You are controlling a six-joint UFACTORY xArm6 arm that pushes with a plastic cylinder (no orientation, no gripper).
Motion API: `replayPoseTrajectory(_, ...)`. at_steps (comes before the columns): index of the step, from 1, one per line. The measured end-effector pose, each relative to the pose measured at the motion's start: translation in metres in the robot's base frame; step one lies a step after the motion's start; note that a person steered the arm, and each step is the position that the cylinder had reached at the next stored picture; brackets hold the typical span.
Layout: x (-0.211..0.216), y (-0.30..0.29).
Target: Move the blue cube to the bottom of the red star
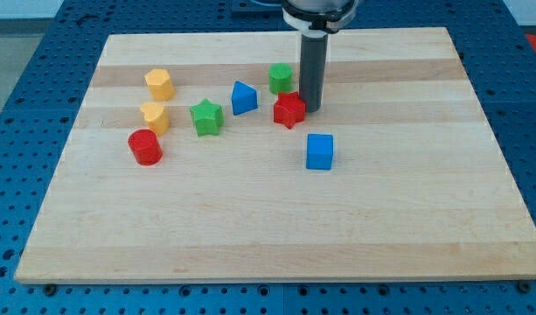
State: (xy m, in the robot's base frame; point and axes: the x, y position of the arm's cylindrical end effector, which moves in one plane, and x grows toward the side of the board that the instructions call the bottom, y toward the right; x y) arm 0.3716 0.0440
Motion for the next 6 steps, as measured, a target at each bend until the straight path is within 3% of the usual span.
replayPoseTrajectory(1,0.001,0.036)
replayPoseTrajectory(2,0.039,0.070)
replayPoseTrajectory(3,0.095,0.062)
replayPoseTrajectory(5,0.099,-0.007)
replayPoseTrajectory(6,0.099,-0.009)
